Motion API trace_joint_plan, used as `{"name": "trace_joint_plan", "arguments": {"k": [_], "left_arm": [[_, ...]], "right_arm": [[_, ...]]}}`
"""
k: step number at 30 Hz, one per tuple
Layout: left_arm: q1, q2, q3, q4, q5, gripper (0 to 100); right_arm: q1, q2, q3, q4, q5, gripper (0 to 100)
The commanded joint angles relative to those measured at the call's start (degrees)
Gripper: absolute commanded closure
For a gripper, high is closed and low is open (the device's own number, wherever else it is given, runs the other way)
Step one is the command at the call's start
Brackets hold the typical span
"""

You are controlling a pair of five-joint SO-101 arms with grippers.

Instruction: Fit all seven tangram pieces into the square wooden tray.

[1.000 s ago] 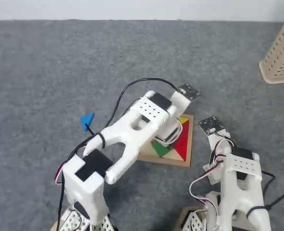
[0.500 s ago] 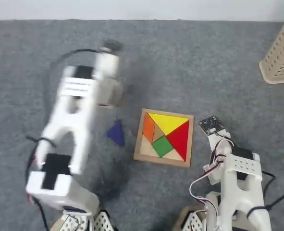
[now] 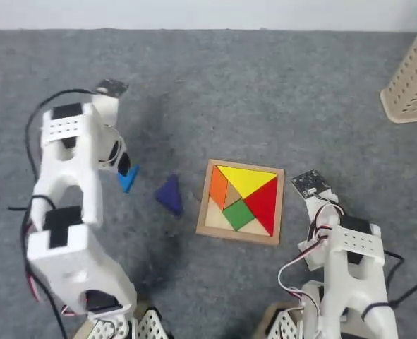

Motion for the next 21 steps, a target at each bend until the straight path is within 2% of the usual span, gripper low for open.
{"name": "trace_joint_plan", "arguments": {"k": [1,16,21], "left_arm": [[1.9,2.0,-2.6,-2.8,-1.7,81],[2.6,12.0,-6.9,-4.2,-1.7,82],[2.6,12.5,-6.8,-0.4,-1.7,86]], "right_arm": [[1.0,-1.2,0.7,-1.7,0.4,99.0],[1.0,-1.2,0.7,-1.7,0.5,99.0],[1.0,-1.2,0.7,-1.7,0.6,99.0]]}}
